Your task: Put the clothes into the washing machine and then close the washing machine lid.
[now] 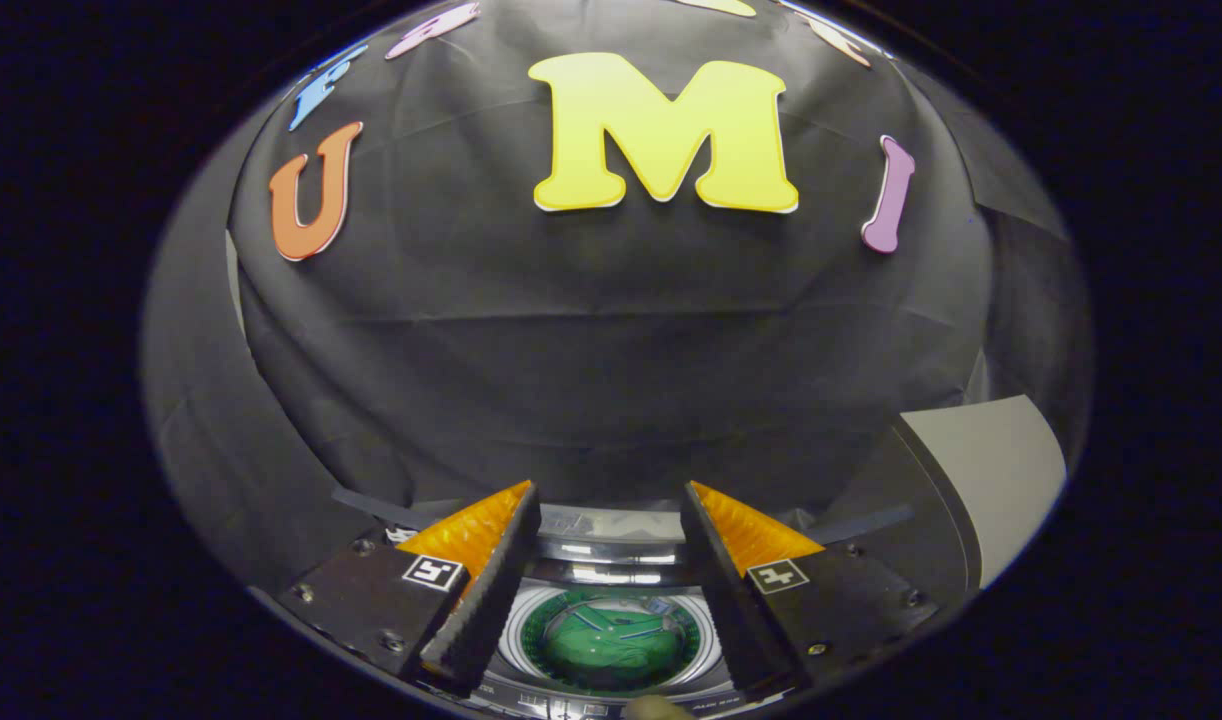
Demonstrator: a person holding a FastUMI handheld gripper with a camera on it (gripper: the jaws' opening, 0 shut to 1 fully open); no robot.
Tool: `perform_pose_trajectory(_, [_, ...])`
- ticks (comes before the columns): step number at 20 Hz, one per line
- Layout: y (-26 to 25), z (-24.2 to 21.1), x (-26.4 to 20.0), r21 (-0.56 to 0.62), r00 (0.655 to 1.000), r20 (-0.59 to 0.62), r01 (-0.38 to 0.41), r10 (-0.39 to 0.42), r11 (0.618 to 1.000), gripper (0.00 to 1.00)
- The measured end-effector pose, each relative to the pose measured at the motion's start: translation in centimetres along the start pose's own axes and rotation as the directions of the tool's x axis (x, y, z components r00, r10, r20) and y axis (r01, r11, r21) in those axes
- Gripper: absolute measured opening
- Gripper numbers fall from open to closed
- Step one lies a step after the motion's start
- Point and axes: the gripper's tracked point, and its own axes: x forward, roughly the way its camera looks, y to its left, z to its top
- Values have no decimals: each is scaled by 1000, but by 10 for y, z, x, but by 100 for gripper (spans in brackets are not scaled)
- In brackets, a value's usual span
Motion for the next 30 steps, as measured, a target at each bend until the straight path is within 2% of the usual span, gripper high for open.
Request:
perform_pose_trajectory(5, [0,-20,-14,-7,1000,-7,-15,15,1000,89])
perform_pose_trajectory(10, [-3,-50,-31,0,998,-49,-26,25,1000,99])
perform_pose_trajectory(19, [0,-105,-58,-62,990,-132,-58,50,996,98])
perform_pose_trajectory(26, [0,-100,-71,-62,990,-125,-69,61,996,98])
perform_pose_trajectory(30, [-8,-94,-94,-54,991,-101,-91,85,994,99])
